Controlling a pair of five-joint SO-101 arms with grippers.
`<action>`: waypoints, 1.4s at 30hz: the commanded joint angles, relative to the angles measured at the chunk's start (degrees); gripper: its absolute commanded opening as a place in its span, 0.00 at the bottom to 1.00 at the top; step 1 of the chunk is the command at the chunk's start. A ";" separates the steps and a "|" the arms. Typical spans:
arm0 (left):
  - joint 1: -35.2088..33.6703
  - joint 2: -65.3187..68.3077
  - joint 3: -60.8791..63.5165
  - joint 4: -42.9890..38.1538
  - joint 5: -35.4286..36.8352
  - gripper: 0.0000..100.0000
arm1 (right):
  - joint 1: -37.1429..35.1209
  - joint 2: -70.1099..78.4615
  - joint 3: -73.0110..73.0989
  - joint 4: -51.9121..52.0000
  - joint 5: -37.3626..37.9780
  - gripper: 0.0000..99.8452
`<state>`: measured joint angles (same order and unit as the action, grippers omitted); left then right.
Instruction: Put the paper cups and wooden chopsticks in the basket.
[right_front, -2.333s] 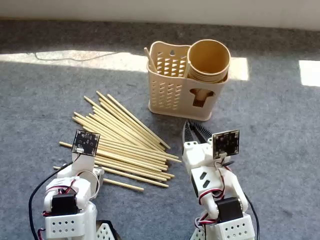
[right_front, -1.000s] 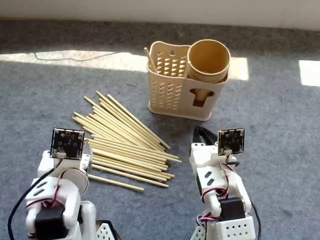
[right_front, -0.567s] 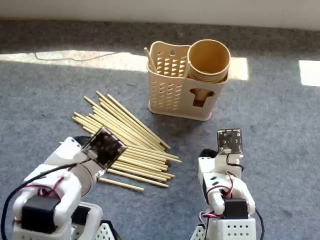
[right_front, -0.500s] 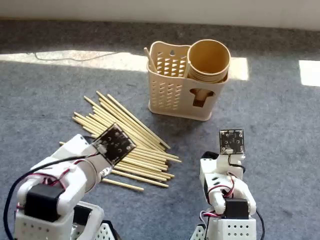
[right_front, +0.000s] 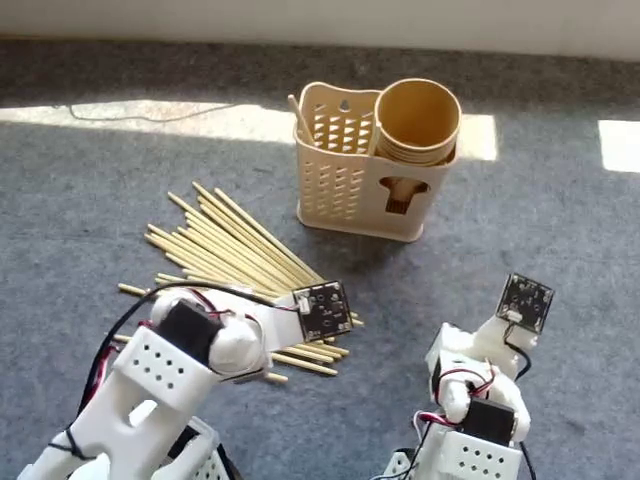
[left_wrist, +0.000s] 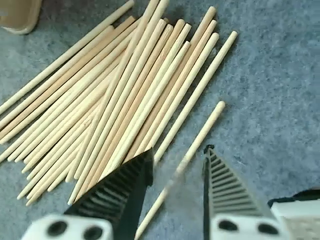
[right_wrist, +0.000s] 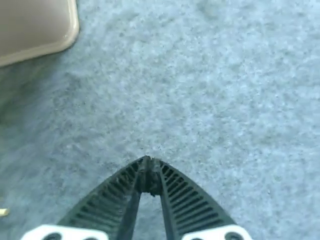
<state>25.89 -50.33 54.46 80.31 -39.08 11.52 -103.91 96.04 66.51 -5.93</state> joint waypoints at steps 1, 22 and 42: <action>1.80 4.88 0.92 -6.07 -0.26 0.16 | 1.01 -0.31 5.41 0.04 -0.44 0.01; 1.89 34.42 0.66 -19.08 -2.90 0.16 | 1.36 -0.31 5.58 -1.36 -0.44 0.01; 1.80 34.51 -7.52 -14.15 2.46 0.05 | 1.45 -0.31 5.58 -1.36 -0.44 0.01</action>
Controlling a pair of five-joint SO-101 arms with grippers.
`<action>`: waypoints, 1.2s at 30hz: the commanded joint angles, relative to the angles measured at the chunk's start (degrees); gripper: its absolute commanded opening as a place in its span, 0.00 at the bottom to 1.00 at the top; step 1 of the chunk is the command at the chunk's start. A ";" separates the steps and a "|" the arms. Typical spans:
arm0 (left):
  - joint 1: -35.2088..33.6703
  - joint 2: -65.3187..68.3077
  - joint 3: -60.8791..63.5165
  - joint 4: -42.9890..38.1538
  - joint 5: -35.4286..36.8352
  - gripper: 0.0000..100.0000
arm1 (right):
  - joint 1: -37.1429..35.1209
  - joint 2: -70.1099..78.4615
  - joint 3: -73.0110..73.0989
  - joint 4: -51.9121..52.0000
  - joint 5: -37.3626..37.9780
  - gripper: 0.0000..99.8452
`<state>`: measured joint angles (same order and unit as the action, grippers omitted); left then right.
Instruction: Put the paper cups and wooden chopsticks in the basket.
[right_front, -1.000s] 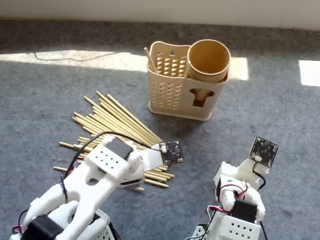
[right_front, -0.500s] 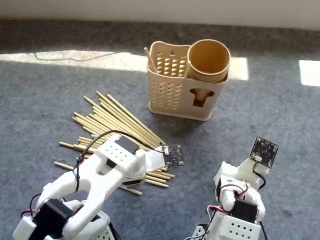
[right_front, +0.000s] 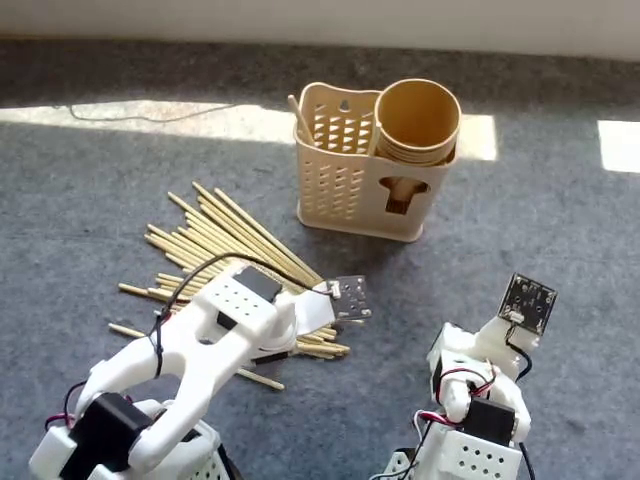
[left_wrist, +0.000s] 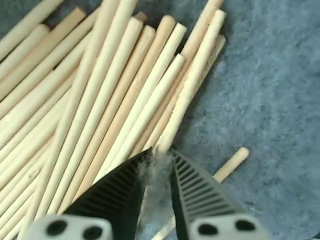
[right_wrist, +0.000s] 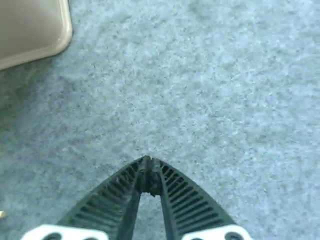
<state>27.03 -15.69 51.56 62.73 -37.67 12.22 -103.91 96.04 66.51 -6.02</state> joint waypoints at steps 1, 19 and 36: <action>0.66 -0.13 -5.85 4.92 1.05 0.05 | 0.75 -0.31 5.58 -1.36 -0.35 0.01; 4.70 -0.13 -18.42 19.08 5.10 0.06 | 0.75 -0.31 5.58 -1.36 -0.35 0.01; 11.38 0.48 -6.46 8.35 12.75 0.15 | 0.75 -0.31 5.58 -1.36 -0.35 0.01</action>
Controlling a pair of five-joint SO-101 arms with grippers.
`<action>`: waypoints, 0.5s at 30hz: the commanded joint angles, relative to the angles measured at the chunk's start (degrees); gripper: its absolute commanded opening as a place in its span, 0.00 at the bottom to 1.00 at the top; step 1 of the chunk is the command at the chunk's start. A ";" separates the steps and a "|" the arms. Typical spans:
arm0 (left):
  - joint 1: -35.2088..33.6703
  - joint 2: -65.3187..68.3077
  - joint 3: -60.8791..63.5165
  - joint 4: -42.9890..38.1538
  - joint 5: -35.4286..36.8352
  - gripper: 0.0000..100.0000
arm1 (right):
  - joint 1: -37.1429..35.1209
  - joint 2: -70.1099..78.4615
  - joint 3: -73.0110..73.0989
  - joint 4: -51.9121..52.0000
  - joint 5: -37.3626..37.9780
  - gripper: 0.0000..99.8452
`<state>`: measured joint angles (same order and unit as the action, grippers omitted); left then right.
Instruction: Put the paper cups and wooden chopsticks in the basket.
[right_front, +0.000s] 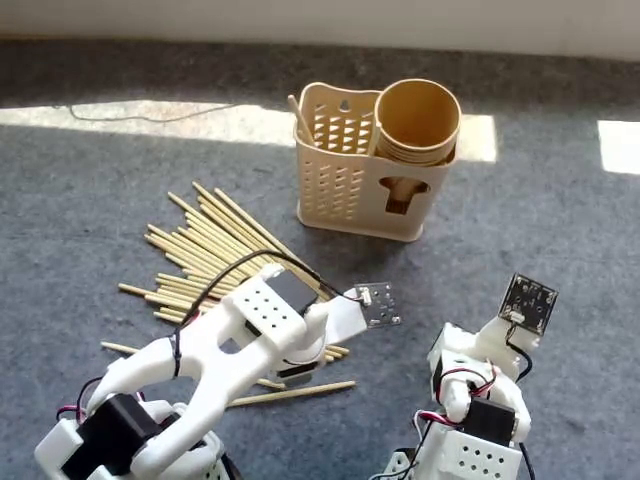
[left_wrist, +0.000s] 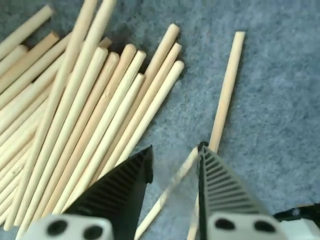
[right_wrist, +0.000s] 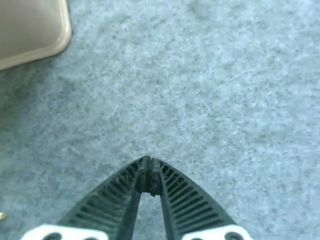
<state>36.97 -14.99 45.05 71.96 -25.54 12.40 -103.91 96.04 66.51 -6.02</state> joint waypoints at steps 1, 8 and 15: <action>1.45 -0.22 0.22 -0.88 0.62 0.15 | 0.57 -0.31 5.58 -1.36 -0.35 0.01; 4.09 -0.22 3.12 -3.78 0.79 0.15 | 0.57 -0.31 5.58 -1.36 -0.35 0.01; 8.04 -0.66 3.03 -4.13 5.19 0.15 | 0.57 -0.31 5.58 -1.36 -0.35 0.01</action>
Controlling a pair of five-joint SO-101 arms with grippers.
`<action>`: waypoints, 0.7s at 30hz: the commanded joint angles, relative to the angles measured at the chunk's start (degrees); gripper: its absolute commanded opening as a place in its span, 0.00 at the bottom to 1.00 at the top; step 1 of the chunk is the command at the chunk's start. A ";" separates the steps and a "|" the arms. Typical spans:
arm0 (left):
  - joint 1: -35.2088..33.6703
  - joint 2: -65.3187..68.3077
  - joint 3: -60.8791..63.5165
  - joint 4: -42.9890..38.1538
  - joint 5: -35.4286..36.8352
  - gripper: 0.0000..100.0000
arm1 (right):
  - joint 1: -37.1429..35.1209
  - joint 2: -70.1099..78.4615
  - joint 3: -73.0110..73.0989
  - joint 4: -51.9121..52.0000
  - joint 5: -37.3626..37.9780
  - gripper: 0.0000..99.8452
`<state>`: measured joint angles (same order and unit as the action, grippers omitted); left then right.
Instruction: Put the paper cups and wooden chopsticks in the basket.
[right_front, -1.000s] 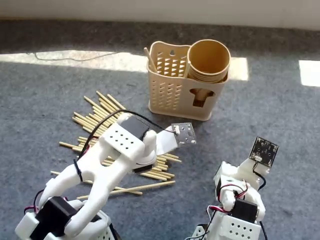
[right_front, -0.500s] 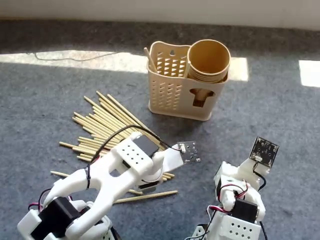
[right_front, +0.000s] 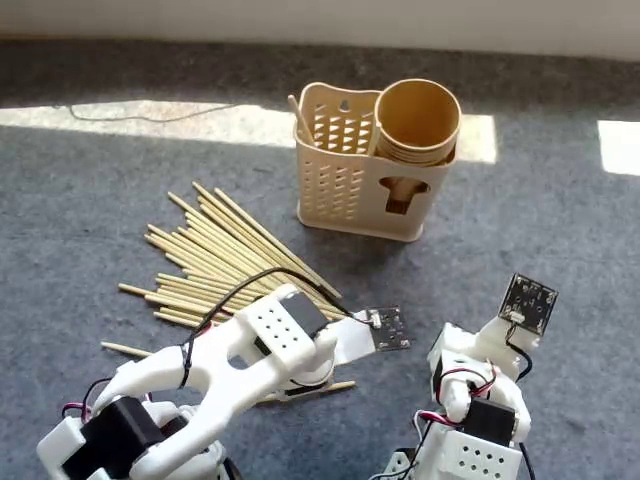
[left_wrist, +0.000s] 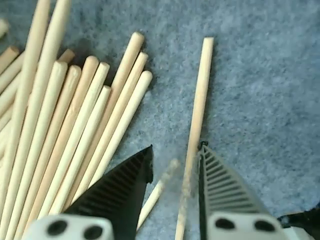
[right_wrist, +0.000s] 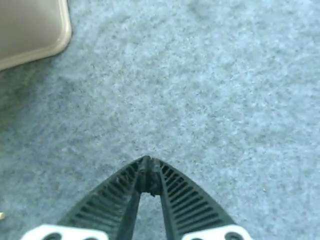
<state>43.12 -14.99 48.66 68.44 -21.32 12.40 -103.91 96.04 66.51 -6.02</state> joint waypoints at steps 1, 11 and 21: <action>1.98 -0.66 -0.57 -0.62 0.97 0.15 | 0.57 -0.31 5.58 -1.36 -0.35 0.01; 1.36 -0.22 5.67 -8.44 5.19 0.15 | 0.57 -0.31 5.58 -1.36 -0.35 0.01; 1.36 -0.75 6.37 -7.21 5.19 0.01 | 0.57 -0.31 5.58 -1.36 -0.35 0.01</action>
<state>44.26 -15.16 55.34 60.09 -16.48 12.40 -103.91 96.04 66.51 -6.02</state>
